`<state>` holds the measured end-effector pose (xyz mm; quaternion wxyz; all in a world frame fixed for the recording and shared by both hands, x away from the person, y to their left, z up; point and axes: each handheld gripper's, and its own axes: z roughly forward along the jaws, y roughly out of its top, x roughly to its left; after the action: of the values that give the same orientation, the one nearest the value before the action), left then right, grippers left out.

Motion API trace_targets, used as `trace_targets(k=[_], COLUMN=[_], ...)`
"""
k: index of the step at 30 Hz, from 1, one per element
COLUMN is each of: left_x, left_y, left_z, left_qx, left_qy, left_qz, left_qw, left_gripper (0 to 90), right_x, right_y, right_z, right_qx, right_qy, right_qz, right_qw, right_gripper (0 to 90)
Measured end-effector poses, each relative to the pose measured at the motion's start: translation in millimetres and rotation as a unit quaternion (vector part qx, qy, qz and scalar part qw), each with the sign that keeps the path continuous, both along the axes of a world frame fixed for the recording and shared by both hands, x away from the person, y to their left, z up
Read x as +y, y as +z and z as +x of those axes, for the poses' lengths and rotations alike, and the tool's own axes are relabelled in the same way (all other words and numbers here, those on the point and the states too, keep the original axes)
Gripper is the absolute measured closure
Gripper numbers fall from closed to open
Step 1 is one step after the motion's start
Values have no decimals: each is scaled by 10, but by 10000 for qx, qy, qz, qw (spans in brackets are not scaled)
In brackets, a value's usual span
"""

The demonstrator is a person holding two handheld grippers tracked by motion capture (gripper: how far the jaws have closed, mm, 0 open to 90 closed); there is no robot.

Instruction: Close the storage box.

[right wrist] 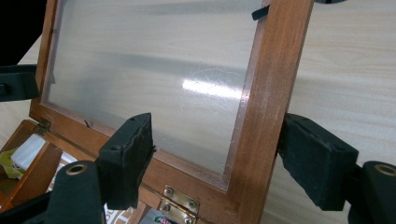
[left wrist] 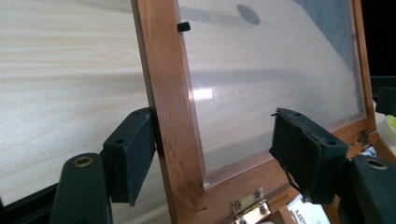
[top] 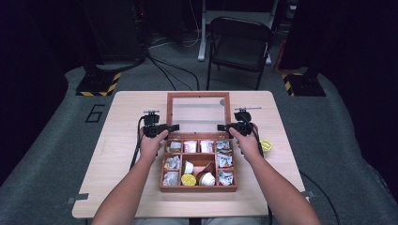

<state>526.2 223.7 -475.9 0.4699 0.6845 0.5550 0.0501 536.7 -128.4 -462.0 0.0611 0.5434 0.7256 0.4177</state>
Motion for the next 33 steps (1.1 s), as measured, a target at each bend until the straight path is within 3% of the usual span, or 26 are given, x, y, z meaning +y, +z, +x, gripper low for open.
trace_targets(k=[8, 18, 26, 31, 33], left_x=[6, 7, 3, 12, 18], left_y=[85, 154, 206, 229, 248], left_z=[-61, -130, -247, -328, -350], left_qx=[-174, -311, -566, -669, -774], left_qy=[-84, -157, -205, -204, -308], left_qz=[90, 133, 184, 33, 180], left_qw=[9998, 9993, 9980, 9975, 9964], left_gripper=[300, 297, 299, 299, 299], right_x=[-4, -3, 25, 33, 30], right_y=[90, 170, 239, 259, 262], right_z=[-67, -144, -257, -342, -369], right_qx=[-173, -220, -460, -612, -610], right_qy=[38, 58, 156, 182, 201], right_qz=[-2, -14, -238, -299, -283], right_qw=[9998, 9997, 9985, 9975, 9975], right_gripper=[262, 261, 260, 258, 258])
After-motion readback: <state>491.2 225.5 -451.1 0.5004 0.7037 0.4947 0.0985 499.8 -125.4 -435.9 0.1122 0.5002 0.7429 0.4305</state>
